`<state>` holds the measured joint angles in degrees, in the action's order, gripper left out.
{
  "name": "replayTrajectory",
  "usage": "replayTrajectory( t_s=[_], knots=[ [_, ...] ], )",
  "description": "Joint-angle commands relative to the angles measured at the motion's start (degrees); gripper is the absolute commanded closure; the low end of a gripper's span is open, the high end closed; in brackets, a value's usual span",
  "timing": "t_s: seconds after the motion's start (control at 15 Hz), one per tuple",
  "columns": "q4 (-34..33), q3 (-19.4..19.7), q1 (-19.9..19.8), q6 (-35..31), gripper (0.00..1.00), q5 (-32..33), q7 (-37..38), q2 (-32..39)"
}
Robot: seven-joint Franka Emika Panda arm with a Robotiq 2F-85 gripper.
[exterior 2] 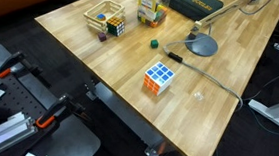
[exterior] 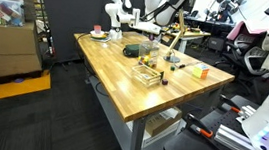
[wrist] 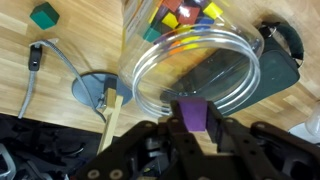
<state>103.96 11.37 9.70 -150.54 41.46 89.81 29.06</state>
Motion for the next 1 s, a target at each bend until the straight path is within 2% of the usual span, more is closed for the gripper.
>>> replayTrajectory(
  t_s=[0.0, 0.2, 0.27, 0.93],
  knots=[
    [-0.01, 0.27, 0.23, -0.03, 0.7, -1.3, -1.29, 0.06],
    [0.0, 0.21, 0.26, -0.07, 0.51, -2.35, -2.39, 0.2],
    [0.0, 0.21, 0.26, -0.07, 0.48, -2.35, -2.41, 0.2],
    [0.0, 0.2, 0.24, -0.07, 0.47, -2.37, -2.43, 0.2]
  ],
)
